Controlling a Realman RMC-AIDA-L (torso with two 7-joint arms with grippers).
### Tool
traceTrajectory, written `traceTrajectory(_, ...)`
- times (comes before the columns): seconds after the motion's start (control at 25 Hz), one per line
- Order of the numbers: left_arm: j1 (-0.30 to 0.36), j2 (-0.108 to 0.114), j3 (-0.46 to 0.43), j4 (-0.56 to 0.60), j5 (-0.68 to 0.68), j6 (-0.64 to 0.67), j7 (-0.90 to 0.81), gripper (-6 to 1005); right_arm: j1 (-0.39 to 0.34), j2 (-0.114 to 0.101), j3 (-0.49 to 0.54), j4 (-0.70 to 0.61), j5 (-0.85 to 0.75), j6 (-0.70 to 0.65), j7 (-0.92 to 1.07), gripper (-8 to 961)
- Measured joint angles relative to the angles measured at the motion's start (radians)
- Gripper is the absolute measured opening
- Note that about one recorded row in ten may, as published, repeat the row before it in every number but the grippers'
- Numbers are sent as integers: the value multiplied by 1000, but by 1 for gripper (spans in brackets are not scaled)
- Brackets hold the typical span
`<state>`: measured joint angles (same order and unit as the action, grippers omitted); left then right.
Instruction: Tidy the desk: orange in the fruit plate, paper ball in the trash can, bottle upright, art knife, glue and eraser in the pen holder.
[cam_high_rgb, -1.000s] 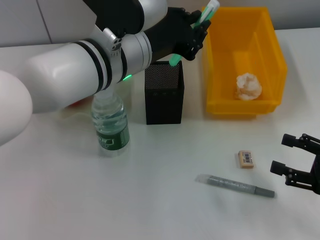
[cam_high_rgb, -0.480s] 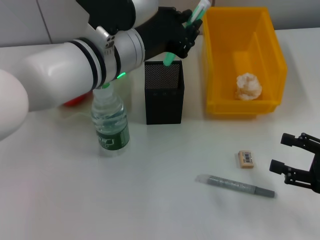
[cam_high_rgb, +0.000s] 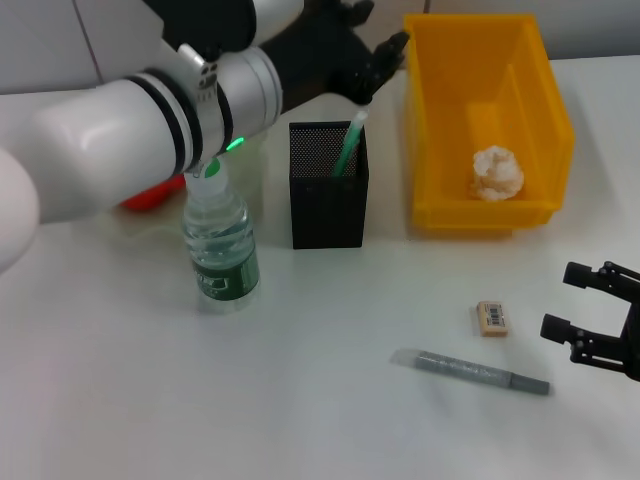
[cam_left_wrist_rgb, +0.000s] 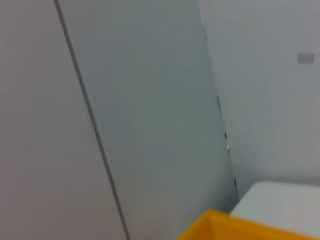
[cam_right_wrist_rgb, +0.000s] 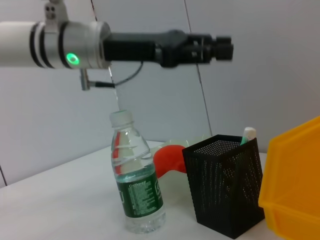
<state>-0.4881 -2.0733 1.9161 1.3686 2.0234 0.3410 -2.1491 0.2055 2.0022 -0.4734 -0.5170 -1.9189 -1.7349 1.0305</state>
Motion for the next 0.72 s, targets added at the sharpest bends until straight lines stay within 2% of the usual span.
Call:
traceTrajectory(0.24,30,4,-38,109,-36,73,16,529,0,-1,3,-2,0,-4,0,826)
traceTrajectory(0.28,38,7,-107,163,-152,200,106,557,0,-2,4,-4,0,-5,0,826)
traceTrajectory(0.32,35,5,-190,167,-301,344,225,583,0,-2,4,-7,0,-8,0,826)
traceTrajectory(0.36,35,5,-190,167,-301,344,225,608,0,-2,4,-7,0,-8,0,826)
traceTrajectory(0.4,25,5,-299,129,-476,522,349,634,0,-4,4,-9,1,-17,1,826)
traceTrajectory(0.48,14,4,-369,84,-575,633,412,685,-1,-7,4,-10,3,-22,1,826)
traceTrajectory(0.52,-7,6,-483,-35,-692,796,501,710,-1,-9,5,-10,4,-26,2,826)
traceTrajectory(0.6,-29,8,-621,-211,-755,1005,619,755,-1,-14,13,-14,7,-47,5,826)
traceTrajectory(0.72,-33,8,-664,-269,-761,1083,671,813,-1,-20,25,-16,7,-64,19,826)
